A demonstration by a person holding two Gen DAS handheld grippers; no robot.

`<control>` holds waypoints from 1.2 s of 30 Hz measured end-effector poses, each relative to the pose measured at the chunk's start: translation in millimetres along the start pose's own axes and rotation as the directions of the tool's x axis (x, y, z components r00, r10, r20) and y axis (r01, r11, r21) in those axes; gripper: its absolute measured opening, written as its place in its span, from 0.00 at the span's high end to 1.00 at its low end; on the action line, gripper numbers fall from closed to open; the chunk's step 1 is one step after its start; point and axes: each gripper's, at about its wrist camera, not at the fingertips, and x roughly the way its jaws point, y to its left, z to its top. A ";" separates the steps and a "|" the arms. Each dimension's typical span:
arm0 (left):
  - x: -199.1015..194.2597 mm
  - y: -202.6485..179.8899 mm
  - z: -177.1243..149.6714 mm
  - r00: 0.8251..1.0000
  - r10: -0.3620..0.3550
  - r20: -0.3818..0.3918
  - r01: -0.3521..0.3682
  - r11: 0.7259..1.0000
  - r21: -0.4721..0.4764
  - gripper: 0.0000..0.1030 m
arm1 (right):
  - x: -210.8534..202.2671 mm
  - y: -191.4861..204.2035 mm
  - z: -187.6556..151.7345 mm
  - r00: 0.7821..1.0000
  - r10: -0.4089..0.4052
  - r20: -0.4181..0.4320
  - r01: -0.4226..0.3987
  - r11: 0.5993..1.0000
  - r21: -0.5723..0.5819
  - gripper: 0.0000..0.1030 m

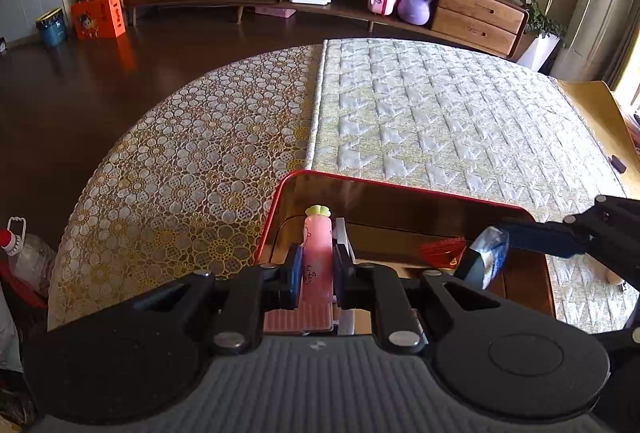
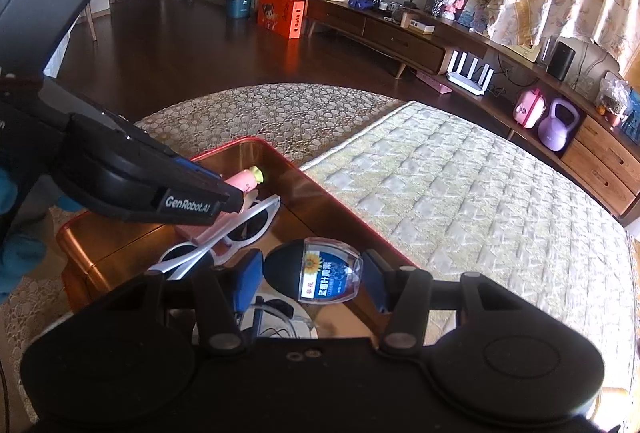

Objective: Organize rigid objects
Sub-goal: 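Carry the pink tube into the red tin and release while the right gripper releases the bottle there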

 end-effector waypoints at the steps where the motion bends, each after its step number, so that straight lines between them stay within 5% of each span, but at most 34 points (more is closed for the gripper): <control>1: 1.9 0.7 0.2 1.000 -0.001 -0.002 0.001 1.000 0.001 0.85 | 3.6 0.7 0.4 1.000 -0.002 -0.006 0.002 1.000 -0.009 0.48; 16: 16.1 -2.6 2.9 1.000 -0.019 -0.005 0.019 1.000 0.020 0.85 | 25.1 5.7 -3.3 0.999 -0.013 -0.049 0.012 0.999 -0.033 0.46; 20: 16.0 -2.3 3.2 1.000 -0.020 -0.008 0.020 1.000 0.013 0.85 | 17.4 5.3 -6.3 0.999 -0.018 -0.027 0.017 0.999 -0.030 0.37; 36: -7.9 -7.7 -2.7 1.000 -0.024 0.004 0.024 1.000 0.010 0.84 | -26.9 -4.5 -9.9 0.999 0.027 0.036 -0.029 0.997 0.068 0.36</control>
